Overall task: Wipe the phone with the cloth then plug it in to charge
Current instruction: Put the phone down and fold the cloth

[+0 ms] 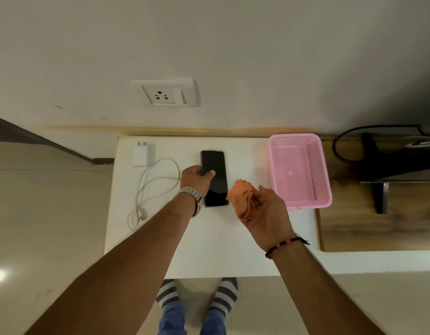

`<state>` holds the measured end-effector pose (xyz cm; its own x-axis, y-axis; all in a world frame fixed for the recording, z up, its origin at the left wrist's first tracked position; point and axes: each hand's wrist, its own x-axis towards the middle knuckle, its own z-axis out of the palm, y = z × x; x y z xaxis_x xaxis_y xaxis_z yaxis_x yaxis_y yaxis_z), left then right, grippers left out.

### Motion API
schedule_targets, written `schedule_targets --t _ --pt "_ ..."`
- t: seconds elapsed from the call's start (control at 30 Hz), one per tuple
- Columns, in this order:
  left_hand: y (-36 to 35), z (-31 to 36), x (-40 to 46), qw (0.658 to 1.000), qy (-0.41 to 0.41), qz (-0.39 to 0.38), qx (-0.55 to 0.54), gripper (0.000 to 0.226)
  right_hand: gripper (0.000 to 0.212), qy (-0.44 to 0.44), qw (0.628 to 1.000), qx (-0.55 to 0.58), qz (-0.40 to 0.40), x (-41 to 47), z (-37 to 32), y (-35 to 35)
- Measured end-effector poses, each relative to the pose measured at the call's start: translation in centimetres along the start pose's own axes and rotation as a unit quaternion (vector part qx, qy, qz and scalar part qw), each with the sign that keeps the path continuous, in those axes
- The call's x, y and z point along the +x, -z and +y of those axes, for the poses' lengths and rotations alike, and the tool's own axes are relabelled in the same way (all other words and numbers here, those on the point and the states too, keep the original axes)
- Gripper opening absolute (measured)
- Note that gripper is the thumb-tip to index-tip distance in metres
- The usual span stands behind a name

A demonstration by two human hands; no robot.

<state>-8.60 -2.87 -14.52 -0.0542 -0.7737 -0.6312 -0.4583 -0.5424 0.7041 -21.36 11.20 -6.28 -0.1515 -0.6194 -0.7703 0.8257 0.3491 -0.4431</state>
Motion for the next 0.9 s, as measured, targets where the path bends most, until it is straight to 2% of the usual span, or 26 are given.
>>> schedule_targets --t 0.03,0.1,0.23,0.4,0.47,0.53,0.57,0.63,0.67,0.7,0.73,0.77,0.83,0.9 --pt "-0.2 0.0 0.1 1.000 -0.005 0.006 0.010 0.022 0.040 0.001 1.000 -0.005 -0.008 0.2 0.1 -0.1" --pt "-0.2 0.0 0.3 0.998 -0.014 0.031 0.049 0.030 0.028 0.023 0.998 -0.049 -0.019 0.5 0.3 -0.6" --pt "0.0 0.1 1.0 0.980 -0.038 0.070 0.181 0.046 0.008 0.062 0.994 -0.092 -0.013 0.8 0.7 -0.9" --pt "0.3 1.1 1.2 0.955 -0.044 0.083 0.282 0.044 0.031 0.050 0.996 -0.073 0.034 1.2 0.9 -0.5" --pt "0.4 1.7 0.4 0.947 -0.068 0.103 0.297 0.042 0.030 0.044 0.996 -0.071 0.034 1.2 0.9 -0.3" --pt "0.4 2.6 -1.2 0.944 -0.120 0.108 0.286 0.040 0.018 0.043 0.996 -0.071 0.010 1.1 0.5 -0.4" --pt "0.4 3.1 -2.1 0.955 -0.135 0.068 0.255 0.043 0.011 0.043 0.997 -0.066 -0.010 1.1 0.3 -0.6" --pt "0.4 4.4 -4.0 0.981 -0.073 -0.114 0.136 0.056 0.010 0.040 0.998 -0.046 -0.035 1.1 0.1 -0.6" --pt "0.5 4.8 -4.9 0.973 -0.027 -0.211 0.088 0.054 0.012 0.033 0.998 -0.030 -0.044 1.2 0.0 -0.6" --pt "0.7 5.0 -5.5 0.960 -0.022 -0.272 0.068 0.044 0.014 0.028 0.998 -0.011 -0.056 1.2 -0.2 -0.6" --pt "0.8 5.0 -6.0 0.954 -0.054 -0.284 0.082 0.032 0.016 0.022 0.998 0.003 -0.066 1.3 -0.3 -0.7" --pt "0.9 5.2 -6.4 0.955 -0.091 -0.264 0.104 0.023 0.020 0.014 0.997 0.003 -0.072 1.2 -0.3 -0.8" --pt "1.1 5.8 -6.7 0.957 -0.156 -0.201 0.139 0.017 0.031 0.008 0.995 -0.077 -0.061 1.2 -0.3 -0.8" --pt "1.4 6.7 -6.7 0.951 -0.177 -0.199 0.154 0.015 0.035 0.031 0.983 -0.172 -0.058 1.1 -0.3 -0.6"
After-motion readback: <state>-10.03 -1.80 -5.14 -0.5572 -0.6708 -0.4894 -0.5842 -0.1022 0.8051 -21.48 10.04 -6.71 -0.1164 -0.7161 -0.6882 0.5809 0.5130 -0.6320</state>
